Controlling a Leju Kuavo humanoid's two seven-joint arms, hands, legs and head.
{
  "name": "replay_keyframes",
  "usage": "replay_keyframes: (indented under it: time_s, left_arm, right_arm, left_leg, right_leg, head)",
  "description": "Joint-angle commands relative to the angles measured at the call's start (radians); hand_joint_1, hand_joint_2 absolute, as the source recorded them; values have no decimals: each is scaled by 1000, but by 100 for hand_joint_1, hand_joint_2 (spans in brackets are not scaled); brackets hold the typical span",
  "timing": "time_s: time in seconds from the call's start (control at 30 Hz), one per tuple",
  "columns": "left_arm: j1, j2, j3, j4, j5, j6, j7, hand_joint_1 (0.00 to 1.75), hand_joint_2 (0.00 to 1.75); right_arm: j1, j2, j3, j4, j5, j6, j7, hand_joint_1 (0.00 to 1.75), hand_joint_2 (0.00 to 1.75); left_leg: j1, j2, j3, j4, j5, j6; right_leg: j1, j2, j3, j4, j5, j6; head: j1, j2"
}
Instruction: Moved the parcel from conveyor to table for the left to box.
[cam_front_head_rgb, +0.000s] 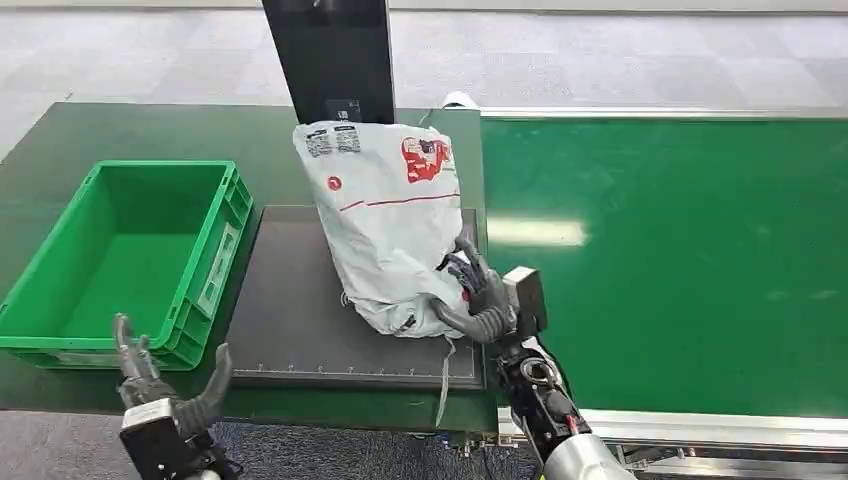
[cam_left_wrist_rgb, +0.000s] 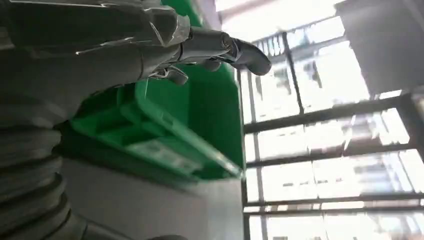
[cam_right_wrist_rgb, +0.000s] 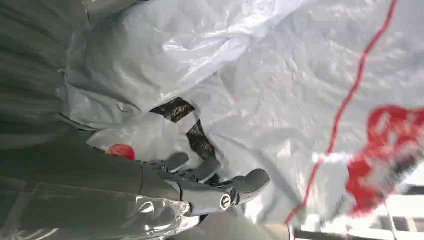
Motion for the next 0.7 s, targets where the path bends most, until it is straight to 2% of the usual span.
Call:
replay_keyframes:
  time_s: [0.03, 0.1, 0.2, 0.3, 0.37, 0.53, 0.63, 0.7]
  left_arm:
    - [95, -21, 49, -434, -22, 189, 2, 0, 175]
    - [94, -39, 54, -499, -74, 189, 2, 0, 175]
    - [57, -20, -16, -421, -197, 189, 2, 0, 175]
    - [-97, -21, -81, -128, -365, 189, 4, 0, 175]
    - [-182, 24, -161, -1, -511, 181, 126, 0, 175]
    - [-284, 45, -261, 119, -673, 151, 241, 0, 175]
    - [-373, 58, -331, 196, -732, 113, 322, 0, 175]
    - [-459, 77, -395, 311, -784, 22, 369, 0, 175]
  right_arm:
    - [236, -5, -172, -298, -87, 81, -4, 0, 175]
    - [282, 15, -203, -391, -93, 88, 22, 0, 175]
    - [337, 42, -242, -509, -93, 105, 53, 0, 175]
    - [369, 67, -250, -581, -88, 119, 73, 0, 175]
    - [371, 73, -243, -587, -82, 128, 83, 0, 175]
    - [355, 78, -229, -556, -81, 137, 80, 0, 175]
    - [351, 78, -226, -545, -86, 141, 76, 0, 175]
    - [347, 79, -230, -542, -95, 146, 78, 0, 175]
  left_leg:
    - [1, -1, -1, 1, -1, 0]
    - [1, -1, -1, 1, -1, 0]
    - [0, -2, -2, 0, -1, 0]
    - [0, -6, 0, -2, 1, 0]
    - [-1, -8, 1, -2, 2, 0]
    - [0, -4, 3, -2, 2, 0]
    - [0, -9, 2, -1, 2, 0]
    - [0, -8, 2, -1, 3, 0]
  right_leg:
    - [1, -1, 0, 0, -1, -1]
    - [1, -1, 0, 0, -1, 0]
    - [1, -2, 0, 0, -2, -1]
    - [0, -6, 2, -1, -1, -1]
    - [-1, -8, 2, -1, -1, -1]
    - [0, -5, 5, -2, 0, -1]
    - [0, -10, 5, -2, 0, -2]
    - [0, -9, 4, -2, 0, -1]
  head:
    - [-1, 0]
    - [-1, 0]
    - [-1, 0]
    - [0, 0]
    - [-1, 0]
    - [0, 0]
    - [0, 0]
    - [0, 0]
